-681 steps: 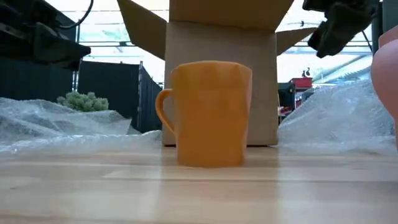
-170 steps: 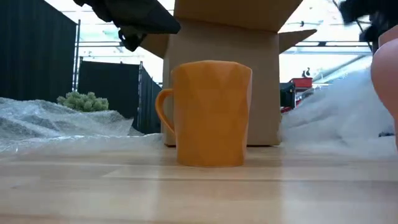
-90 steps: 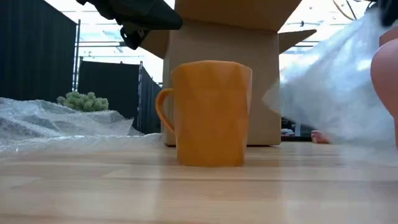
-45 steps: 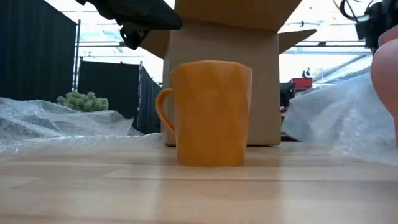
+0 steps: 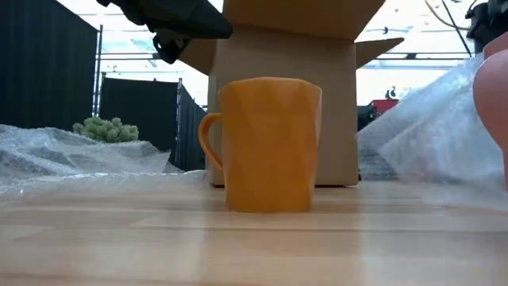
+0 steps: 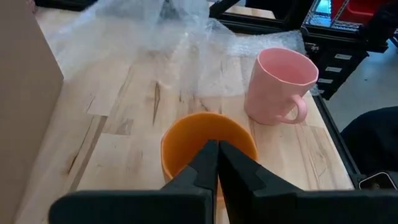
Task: Wrap mug
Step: Prepare the right bubble wrap
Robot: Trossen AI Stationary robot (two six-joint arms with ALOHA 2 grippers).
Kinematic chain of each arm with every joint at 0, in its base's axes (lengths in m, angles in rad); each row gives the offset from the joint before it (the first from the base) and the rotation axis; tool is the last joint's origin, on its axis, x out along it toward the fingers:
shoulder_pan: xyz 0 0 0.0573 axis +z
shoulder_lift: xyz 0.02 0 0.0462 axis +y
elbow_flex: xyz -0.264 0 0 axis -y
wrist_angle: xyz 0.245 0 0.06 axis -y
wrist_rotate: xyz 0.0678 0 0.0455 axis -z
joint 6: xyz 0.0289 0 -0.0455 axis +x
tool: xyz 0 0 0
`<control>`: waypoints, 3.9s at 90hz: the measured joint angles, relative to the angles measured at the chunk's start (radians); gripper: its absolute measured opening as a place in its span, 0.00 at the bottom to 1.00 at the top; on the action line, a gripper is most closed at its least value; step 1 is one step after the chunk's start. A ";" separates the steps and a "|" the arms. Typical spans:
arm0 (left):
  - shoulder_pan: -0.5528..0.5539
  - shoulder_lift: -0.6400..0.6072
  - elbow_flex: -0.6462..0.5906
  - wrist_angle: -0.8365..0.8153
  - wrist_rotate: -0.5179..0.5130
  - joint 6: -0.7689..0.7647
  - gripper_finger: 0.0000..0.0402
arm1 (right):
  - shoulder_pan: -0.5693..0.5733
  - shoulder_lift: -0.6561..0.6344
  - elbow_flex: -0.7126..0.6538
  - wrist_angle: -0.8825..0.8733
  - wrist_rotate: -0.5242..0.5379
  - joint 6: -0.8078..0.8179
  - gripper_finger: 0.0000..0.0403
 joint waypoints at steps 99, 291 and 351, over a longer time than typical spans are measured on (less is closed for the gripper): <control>0.001 0.000 0.000 0.002 0.000 0.028 0.00 | -0.113 -0.070 -0.082 0.174 -0.078 -0.048 0.67; 0.029 0.000 0.000 -0.034 -0.008 0.031 0.00 | -0.766 -0.167 -0.431 0.239 0.228 -0.101 0.67; 0.090 0.000 0.000 -0.006 -0.057 0.024 0.00 | -0.536 -0.219 -0.311 0.387 0.302 -0.135 0.67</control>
